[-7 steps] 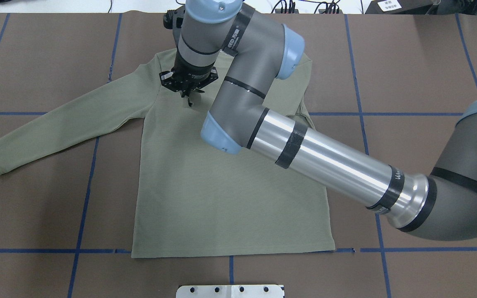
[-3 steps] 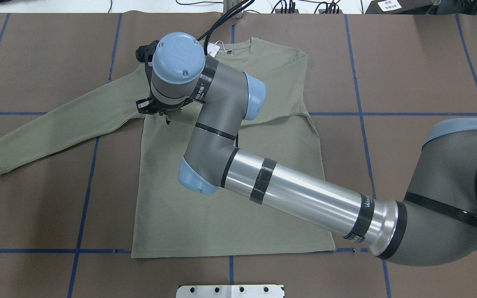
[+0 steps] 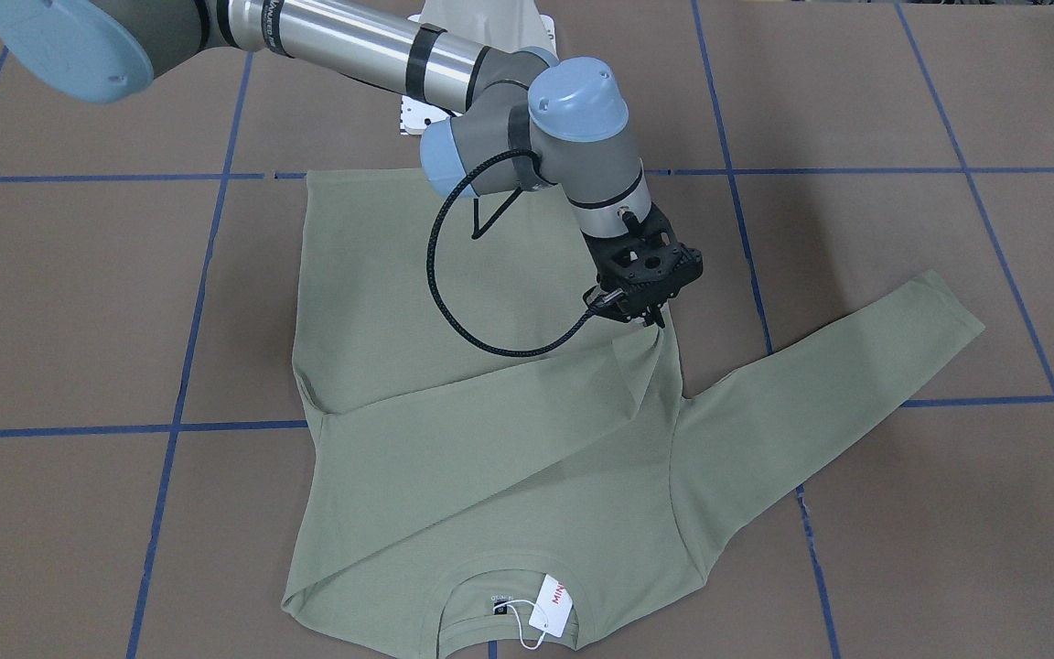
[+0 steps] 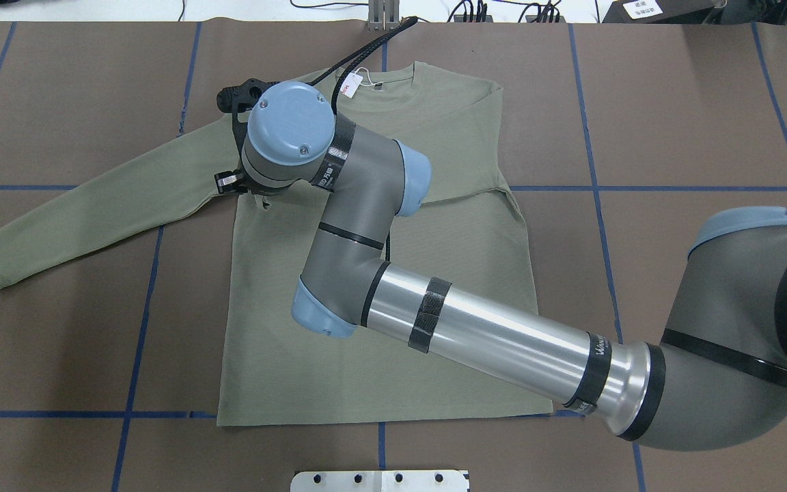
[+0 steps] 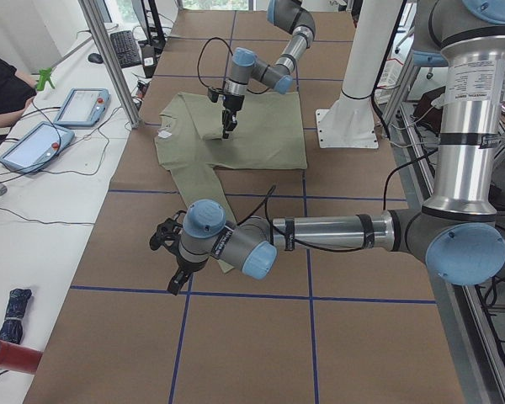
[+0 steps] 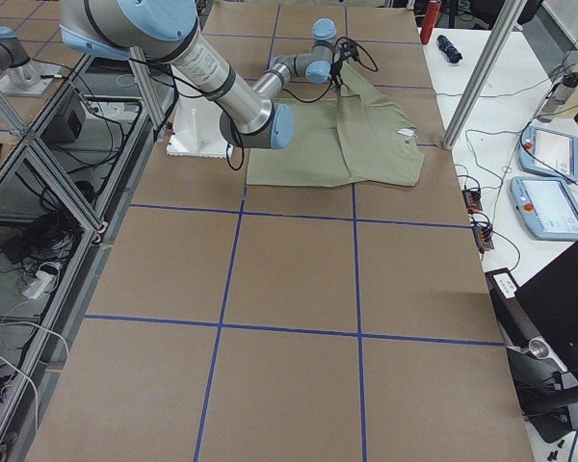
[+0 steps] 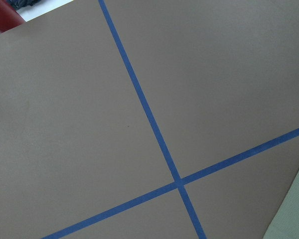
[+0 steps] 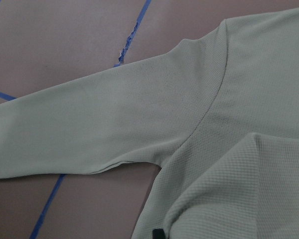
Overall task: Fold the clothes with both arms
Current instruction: 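Carry the held sleeve with the right gripper across the shirt body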
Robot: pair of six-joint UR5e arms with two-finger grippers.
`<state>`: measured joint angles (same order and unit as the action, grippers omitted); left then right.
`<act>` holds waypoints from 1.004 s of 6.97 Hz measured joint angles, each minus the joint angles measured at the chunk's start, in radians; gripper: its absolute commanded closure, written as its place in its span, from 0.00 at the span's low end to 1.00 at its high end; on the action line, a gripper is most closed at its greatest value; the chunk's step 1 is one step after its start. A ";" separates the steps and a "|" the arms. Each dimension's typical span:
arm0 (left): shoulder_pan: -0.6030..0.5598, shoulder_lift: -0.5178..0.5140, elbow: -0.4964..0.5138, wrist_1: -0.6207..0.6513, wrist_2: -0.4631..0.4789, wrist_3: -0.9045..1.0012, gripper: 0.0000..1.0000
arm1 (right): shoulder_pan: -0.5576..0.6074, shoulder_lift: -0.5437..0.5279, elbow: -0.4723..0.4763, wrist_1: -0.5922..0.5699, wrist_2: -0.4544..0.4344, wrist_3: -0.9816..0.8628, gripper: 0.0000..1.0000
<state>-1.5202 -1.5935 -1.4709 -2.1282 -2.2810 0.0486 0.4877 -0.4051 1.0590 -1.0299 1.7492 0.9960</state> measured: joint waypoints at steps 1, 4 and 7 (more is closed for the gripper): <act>0.000 -0.011 0.007 0.000 0.000 0.000 0.00 | -0.013 0.012 0.000 0.001 -0.016 0.001 0.01; 0.000 -0.029 0.018 -0.002 0.000 -0.030 0.00 | -0.030 0.024 -0.003 -0.008 -0.046 0.038 0.01; 0.076 -0.032 0.035 -0.150 0.008 -0.340 0.00 | -0.009 0.023 0.062 -0.199 -0.020 0.097 0.00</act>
<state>-1.4446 -1.6258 -1.4362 -2.2785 -2.2728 -0.2917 0.4790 -0.3823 1.1207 -1.2294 1.7287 1.0935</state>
